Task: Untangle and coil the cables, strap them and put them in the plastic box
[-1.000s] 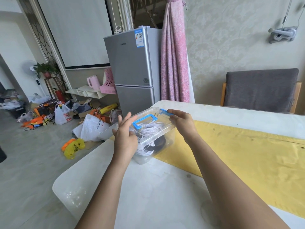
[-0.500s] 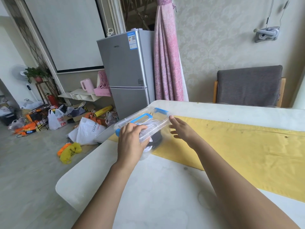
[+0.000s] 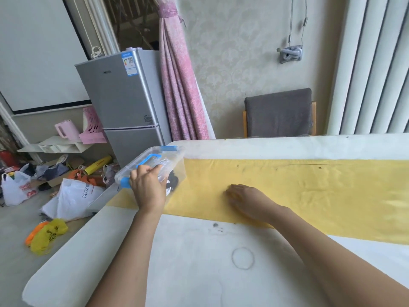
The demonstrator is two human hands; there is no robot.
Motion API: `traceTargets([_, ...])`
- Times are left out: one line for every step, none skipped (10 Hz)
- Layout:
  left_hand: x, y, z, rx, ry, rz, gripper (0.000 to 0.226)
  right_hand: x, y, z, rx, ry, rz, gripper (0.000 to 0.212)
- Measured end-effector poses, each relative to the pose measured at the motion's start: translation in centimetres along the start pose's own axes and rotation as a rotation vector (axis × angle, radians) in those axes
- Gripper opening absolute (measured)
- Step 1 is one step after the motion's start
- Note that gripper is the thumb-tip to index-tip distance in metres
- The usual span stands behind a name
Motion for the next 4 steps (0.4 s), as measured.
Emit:
traceTargets([0.2, 0.6, -0.4, -0.030, -0.020, -0.001, 0.039, -0.6, 0.2, 1.9, -0.012, 0.002, 0.023, 0.037])
traceTargets([0.3, 0.7, -1.0, -0.027, -0.070, -0.022, 0.041, -0.9, 0.1, 3.0, 0.001, -0.016, 0.029, 0.036])
traceTargets([-0.6, 0.6, -1.3, 0.013, -0.183, -0.078, 0.046, -1.9, -0.5, 5.3, 0.042, -0.083, 0.074, 0.033])
traceTargets([-1.1, 0.7, -0.7, 0.045, -0.229, -0.091, 0.051, -3.1, -0.5, 6.6, 0.098, -0.115, 0.077, 0.034])
Point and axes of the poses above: each hand's wrist, its own z-axis away from the middle knuckle, its own x-axis out of the palm, y = z × x, the point moved 1 cm from there along -z, towards the middle knuckle, and after that the axes turned 12 degrees about -z, right-handed, at the moved point
